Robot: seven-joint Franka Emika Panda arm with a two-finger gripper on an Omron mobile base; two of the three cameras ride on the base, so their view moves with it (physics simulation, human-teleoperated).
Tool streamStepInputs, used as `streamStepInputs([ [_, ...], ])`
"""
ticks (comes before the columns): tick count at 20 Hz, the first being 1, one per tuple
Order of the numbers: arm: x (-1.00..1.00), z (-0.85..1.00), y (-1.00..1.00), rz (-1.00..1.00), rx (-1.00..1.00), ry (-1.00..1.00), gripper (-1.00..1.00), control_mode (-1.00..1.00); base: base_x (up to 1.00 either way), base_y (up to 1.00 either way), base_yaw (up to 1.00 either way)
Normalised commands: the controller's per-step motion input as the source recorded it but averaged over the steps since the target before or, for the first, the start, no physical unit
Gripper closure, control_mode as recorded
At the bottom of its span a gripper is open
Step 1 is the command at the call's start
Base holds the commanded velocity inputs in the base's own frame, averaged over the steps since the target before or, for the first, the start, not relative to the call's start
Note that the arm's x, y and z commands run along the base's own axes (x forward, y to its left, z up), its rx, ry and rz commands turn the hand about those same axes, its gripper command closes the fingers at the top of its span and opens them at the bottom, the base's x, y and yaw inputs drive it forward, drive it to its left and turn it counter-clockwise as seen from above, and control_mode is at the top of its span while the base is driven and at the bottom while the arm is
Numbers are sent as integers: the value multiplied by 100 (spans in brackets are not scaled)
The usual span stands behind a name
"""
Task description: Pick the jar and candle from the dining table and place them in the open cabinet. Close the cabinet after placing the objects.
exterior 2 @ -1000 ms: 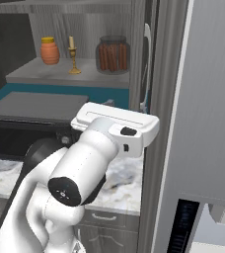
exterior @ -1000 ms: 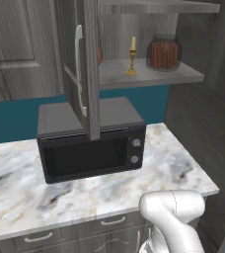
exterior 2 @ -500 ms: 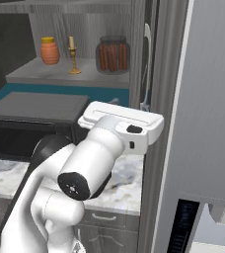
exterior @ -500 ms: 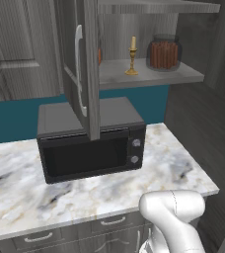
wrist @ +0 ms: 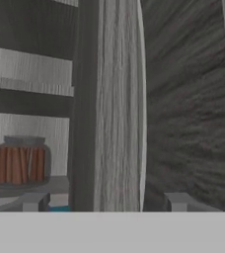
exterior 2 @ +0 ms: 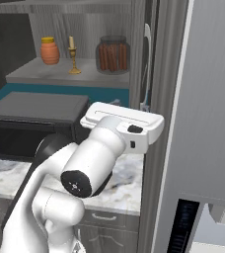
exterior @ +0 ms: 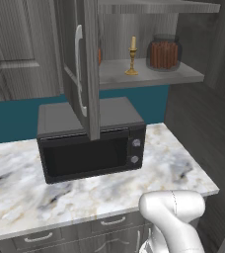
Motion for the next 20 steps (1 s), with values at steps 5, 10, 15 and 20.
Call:
streamStepInputs([
  [5, 31, -13, -19, 0, 3, 0, -100, -100, 0, 0, 0],
  [10, 37, -14, -19, 0, 4, 0, -100, -100, 0, 0, 0],
  [15, 48, -24, -16, 0, 5, 2, -100, -100, 0, 0, 0],
  [20, 71, -30, -16, 0, 6, 4, -100, -100, 0, 0, 0],
])
